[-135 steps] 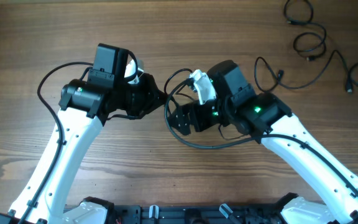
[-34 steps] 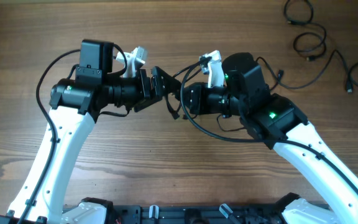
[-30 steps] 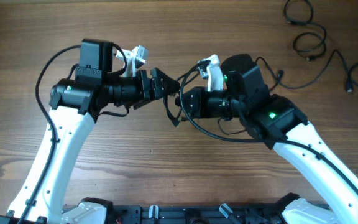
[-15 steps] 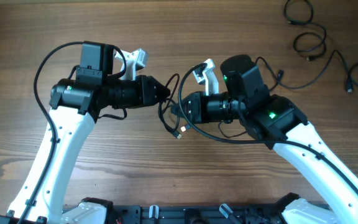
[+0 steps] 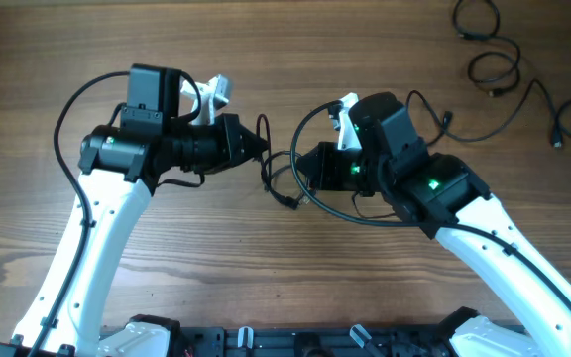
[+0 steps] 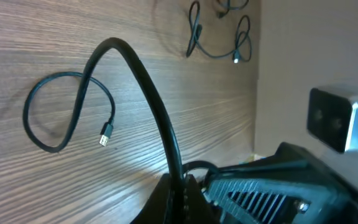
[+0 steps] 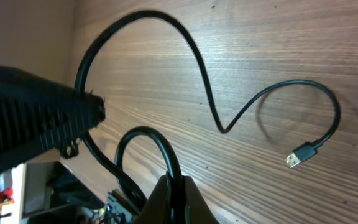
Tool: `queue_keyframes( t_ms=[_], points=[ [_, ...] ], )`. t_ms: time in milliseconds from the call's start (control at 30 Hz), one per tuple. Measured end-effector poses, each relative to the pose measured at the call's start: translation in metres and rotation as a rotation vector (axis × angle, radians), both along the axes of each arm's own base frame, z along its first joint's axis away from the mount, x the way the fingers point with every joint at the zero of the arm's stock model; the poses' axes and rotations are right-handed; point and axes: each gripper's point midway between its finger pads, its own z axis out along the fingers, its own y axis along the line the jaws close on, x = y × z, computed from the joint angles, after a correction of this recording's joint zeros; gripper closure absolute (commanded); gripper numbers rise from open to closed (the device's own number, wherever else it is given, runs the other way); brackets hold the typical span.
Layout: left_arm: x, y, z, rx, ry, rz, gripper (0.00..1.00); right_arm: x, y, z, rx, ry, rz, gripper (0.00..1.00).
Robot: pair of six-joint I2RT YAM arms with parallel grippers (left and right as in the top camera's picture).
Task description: Untangle cables
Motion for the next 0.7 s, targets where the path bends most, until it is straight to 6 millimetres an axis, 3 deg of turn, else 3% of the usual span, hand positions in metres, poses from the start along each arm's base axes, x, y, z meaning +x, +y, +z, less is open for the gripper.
queue_keyframes(
  t_ms=[300, 500, 700],
  points=[
    [0.004, -0.001, 0.007, -0.116, 0.208, 0.17, 0.96, -0.016, -0.013, -0.018, -0.083, 0.066, 0.024, 0.96],
    [0.007, 0.001, 0.009, -0.173, 0.345, 0.283, 0.96, -0.024, -0.006, -0.016, -0.05, 0.083, 0.076, 0.96],
    [0.013, 0.0, 0.014, -0.207, 0.362, 0.318, 0.96, -0.044, 0.012, -0.008, 0.025, 0.126, 0.174, 0.96]
  ],
)
